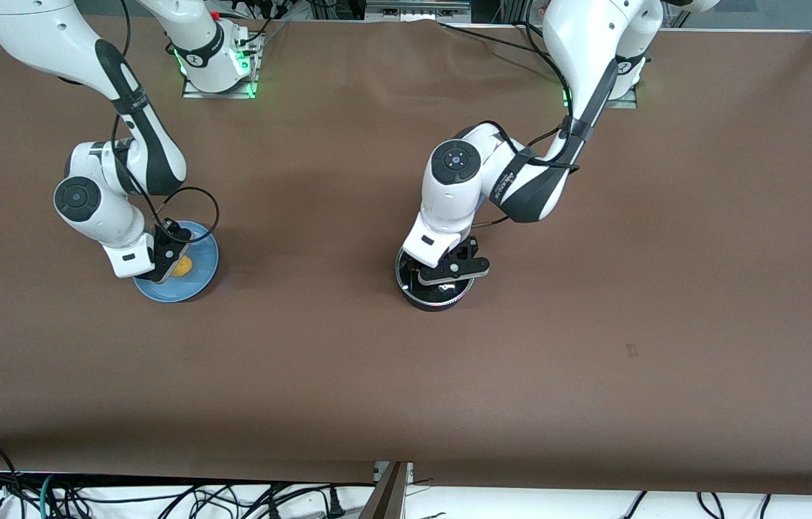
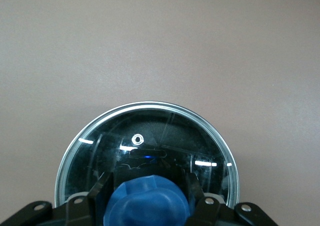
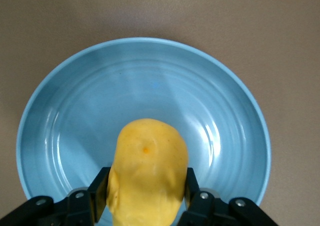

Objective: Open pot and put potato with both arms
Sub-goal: 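Lower the right gripper onto the yellow potato and grasp it, then lift the lid with the left gripper while the right gripper lifts the potato, then carry the potato over the pot while the left gripper lowers the lid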

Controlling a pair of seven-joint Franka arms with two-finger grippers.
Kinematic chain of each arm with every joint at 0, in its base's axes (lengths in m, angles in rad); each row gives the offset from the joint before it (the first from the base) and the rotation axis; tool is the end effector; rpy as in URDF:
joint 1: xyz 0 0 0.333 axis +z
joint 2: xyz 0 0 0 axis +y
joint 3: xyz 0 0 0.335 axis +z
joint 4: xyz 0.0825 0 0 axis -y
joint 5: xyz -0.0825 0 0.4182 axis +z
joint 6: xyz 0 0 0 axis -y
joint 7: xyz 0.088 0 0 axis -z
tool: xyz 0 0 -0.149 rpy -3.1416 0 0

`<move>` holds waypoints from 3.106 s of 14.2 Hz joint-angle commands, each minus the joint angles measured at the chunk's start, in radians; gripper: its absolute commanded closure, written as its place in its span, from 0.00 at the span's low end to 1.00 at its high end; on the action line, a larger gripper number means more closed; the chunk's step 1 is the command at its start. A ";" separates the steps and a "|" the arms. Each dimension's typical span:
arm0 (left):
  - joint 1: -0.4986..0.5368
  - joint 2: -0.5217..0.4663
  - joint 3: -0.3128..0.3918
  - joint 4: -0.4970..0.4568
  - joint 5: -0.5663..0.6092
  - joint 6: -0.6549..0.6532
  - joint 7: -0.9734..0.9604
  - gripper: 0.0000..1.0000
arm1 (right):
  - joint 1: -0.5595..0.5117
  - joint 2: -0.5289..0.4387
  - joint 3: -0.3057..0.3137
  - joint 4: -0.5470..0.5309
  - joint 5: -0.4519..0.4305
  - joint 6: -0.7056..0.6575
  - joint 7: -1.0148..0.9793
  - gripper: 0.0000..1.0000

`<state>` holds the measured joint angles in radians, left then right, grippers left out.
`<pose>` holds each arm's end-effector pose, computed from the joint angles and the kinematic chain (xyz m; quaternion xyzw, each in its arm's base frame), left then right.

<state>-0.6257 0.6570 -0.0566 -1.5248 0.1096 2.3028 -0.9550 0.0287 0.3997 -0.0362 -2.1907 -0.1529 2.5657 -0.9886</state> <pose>0.6012 -0.4737 0.2390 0.9918 0.1087 0.0608 0.0269 0.5800 -0.0065 0.1455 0.8480 0.5276 -0.0339 0.0360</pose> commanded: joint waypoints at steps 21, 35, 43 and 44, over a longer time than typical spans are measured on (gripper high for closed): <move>0.096 -0.118 0.001 0.000 0.002 -0.109 0.117 0.57 | 0.005 -0.019 0.114 0.291 0.033 -0.395 0.288 0.69; 0.469 -0.273 -0.011 -0.030 -0.162 -0.327 0.727 0.55 | 0.235 0.125 0.346 0.659 0.174 -0.475 1.400 0.70; 0.714 -0.267 -0.009 -0.058 -0.160 -0.319 1.030 0.57 | 0.404 0.289 0.346 0.796 0.176 -0.251 1.850 0.69; 0.724 -0.261 -0.009 -0.058 -0.157 -0.316 1.032 0.57 | 0.424 0.306 0.346 0.796 0.174 -0.207 1.889 0.69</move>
<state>0.0798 0.4167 -0.0520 -1.5586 -0.0241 1.9805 0.0488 0.4107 0.6561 0.3121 -1.4359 0.0112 2.3028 0.8224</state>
